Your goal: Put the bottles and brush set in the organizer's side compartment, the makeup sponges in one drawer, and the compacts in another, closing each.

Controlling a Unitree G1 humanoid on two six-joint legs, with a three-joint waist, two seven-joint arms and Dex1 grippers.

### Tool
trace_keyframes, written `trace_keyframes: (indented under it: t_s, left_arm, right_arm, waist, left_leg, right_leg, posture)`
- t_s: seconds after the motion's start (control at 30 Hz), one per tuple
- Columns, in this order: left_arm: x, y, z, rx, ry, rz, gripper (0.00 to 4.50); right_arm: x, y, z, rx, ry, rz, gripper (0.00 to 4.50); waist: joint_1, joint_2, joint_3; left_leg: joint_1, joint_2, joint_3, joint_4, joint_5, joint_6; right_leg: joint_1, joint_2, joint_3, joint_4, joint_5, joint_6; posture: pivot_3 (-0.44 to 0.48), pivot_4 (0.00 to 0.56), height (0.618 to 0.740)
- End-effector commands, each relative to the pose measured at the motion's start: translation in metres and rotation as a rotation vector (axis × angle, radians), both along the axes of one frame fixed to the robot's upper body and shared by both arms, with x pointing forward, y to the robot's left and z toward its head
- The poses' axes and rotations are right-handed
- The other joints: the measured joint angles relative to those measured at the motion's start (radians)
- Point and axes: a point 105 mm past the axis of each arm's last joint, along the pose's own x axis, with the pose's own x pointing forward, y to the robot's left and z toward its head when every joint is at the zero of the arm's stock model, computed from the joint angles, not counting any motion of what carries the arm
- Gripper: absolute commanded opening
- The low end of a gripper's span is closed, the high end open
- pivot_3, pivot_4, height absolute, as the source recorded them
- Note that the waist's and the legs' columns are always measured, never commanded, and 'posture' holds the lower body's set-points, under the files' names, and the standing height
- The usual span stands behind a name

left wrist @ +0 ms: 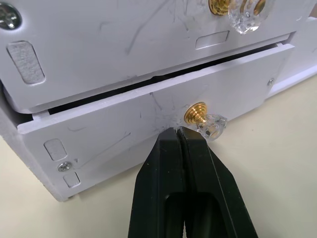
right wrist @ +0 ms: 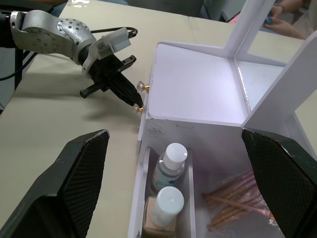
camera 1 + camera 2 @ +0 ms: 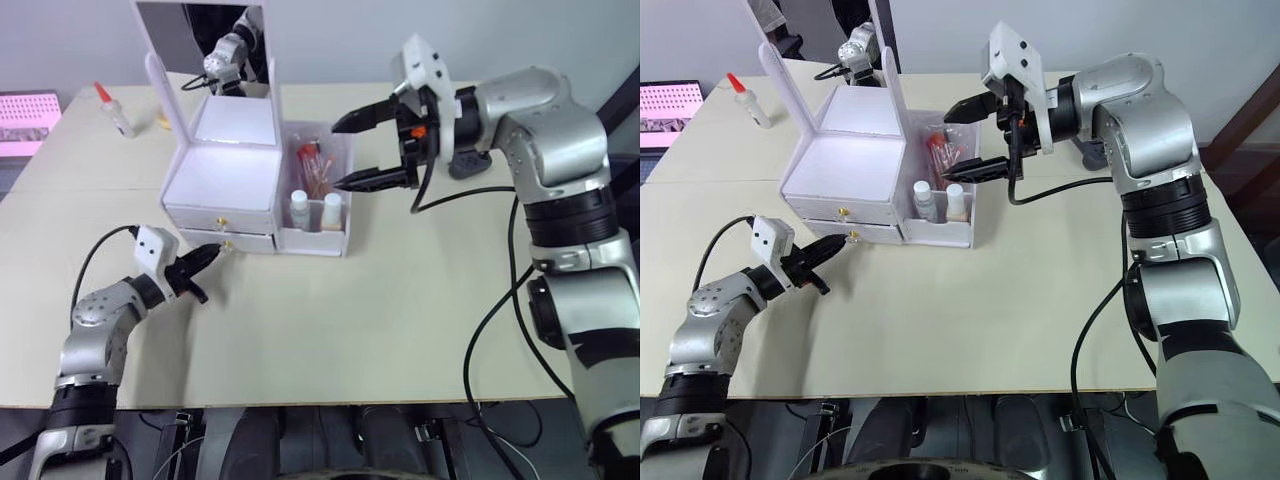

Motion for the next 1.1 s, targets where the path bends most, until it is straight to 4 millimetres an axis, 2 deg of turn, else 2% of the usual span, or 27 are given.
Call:
trace_keyframes:
  t_s: [0.03, 0.27, 0.43, 0.57, 0.6, 0.7, 0.83, 0.93, 1.1]
  left_arm:
    - [0.006, -0.005, 0.016, 0.001, -0.071, -0.004, 0.06]
    - [0.007, -0.011, 0.013, -0.003, -0.064, -0.016, 0.06]
    - [0.007, -0.008, 0.010, 0.006, -0.050, -0.001, 0.06]
    - [-0.007, -0.004, 0.013, 0.012, -0.045, -0.009, 0.06]
    - [-0.015, -0.003, 0.014, 0.009, -0.030, -0.019, 0.06]
    - [-0.035, 0.008, 0.026, -0.012, -0.024, -0.013, 0.06]
    - [-0.060, 0.024, 0.042, 0.027, -0.032, 0.012, 0.06]
    - [-0.076, 0.051, 0.051, 0.033, 0.006, 0.113, 0.06]
    - [-0.098, 0.108, 0.056, 0.130, 0.009, 0.387, 0.06]
  right_arm:
    - [-0.005, -0.002, 0.016, 0.039, -0.057, 0.005, 4.50]
    - [-0.005, -0.002, 0.016, 0.041, -0.056, 0.004, 4.50]
    - [-0.004, -0.002, 0.015, 0.044, -0.052, 0.006, 4.50]
    - [0.002, -0.011, 0.004, 0.035, -0.011, -0.031, 4.50]
    - [0.005, -0.017, -0.002, 0.033, 0.000, -0.049, 4.50]
    - [-0.008, -0.033, -0.010, 0.077, -0.006, -0.071, 4.50]
    - [-0.009, -0.058, -0.026, 0.100, -0.006, -0.153, 4.50]
    - [0.002, -0.087, -0.045, 0.144, 0.037, -0.274, 4.50]
    - [0.020, -0.143, -0.093, 0.164, 0.102, -0.532, 4.50]
  waist:
    - [0.002, 0.000, 0.000]
    - [0.004, 0.000, 0.000]
    - [0.005, 0.000, 0.000]
    - [0.001, 0.000, 0.000]
    - [-0.001, 0.000, 0.000]
    - [-0.001, -0.001, 0.000]
    - [-0.002, 0.001, 0.001]
    - [-0.006, 0.000, 0.000]
    - [-0.005, -0.001, 0.000]
  left_leg:
    - [0.000, 0.000, 0.000, 0.000, 0.000, 0.000]
    - [0.000, 0.000, 0.000, 0.000, 0.000, 0.000]
    - [0.000, 0.000, 0.000, 0.000, 0.000, 0.000]
    - [0.000, 0.000, 0.000, 0.000, 0.000, 0.000]
    - [0.000, 0.000, 0.000, 0.000, 0.000, 0.000]
    - [0.000, 0.000, 0.000, -0.001, 0.000, 0.000]
    - [-0.001, 0.000, -0.001, -0.002, 0.000, 0.000]
    - [0.000, 0.000, 0.000, -0.001, 0.000, 0.000]
    - [0.002, 0.001, 0.001, -0.001, 0.000, 0.000]
  right_leg:
    - [0.000, 0.000, 0.000, 0.000, 0.000, 0.000]
    - [0.000, 0.000, 0.000, 0.000, 0.000, 0.000]
    - [0.000, 0.000, 0.000, 0.000, 0.000, 0.000]
    - [0.000, 0.000, 0.000, 0.000, 0.000, 0.000]
    - [0.000, 0.000, 0.000, 0.000, 0.000, 0.000]
    - [0.000, 0.000, 0.000, -0.001, 0.000, 0.000]
    - [-0.001, 0.000, 0.000, -0.001, 0.000, 0.000]
    - [0.000, 0.000, 0.000, -0.001, -0.002, -0.005]
    - [0.002, 0.000, 0.000, -0.002, -0.003, -0.006]
  posture:
    - [0.000, 0.150, 0.740]
    - [0.000, 0.150, 0.740]
    - [0.000, 0.150, 0.740]
    - [0.000, 0.150, 0.740]
    - [0.000, 0.150, 0.740]
    - [0.000, 0.150, 0.740]
    - [0.000, 0.150, 0.740]
    - [0.000, 0.150, 0.740]
    - [0.000, 0.150, 0.740]
